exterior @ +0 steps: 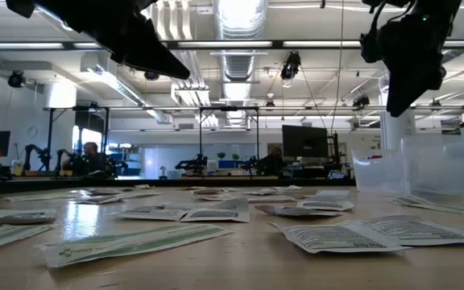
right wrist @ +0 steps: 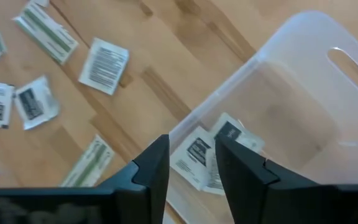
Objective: Pick & Place First Aid Supplies
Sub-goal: Put the bandage pack into the bottom bin
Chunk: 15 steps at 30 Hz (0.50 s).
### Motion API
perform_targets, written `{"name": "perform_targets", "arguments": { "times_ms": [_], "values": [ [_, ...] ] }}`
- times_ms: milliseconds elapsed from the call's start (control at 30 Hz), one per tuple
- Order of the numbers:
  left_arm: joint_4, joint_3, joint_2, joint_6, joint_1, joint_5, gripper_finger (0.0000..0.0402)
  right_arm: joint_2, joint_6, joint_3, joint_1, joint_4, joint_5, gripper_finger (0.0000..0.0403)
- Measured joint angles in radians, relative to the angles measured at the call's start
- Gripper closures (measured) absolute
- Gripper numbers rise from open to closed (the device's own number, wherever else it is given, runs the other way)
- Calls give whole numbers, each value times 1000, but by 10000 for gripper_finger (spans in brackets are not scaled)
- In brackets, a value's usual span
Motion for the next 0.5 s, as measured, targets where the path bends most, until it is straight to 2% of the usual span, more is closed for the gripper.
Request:
{"name": "perform_targets", "arguments": {
  "times_ms": [267, 500],
  "values": [
    [-44, 0, -1, -104, 12, -63, 198, 0, 32, 22, 65, 9, 0, 291],
    [-256, 56, -6, -230, 66, -31, 193, 0, 38, 22, 153, 90, 51, 301]
  ]
}}
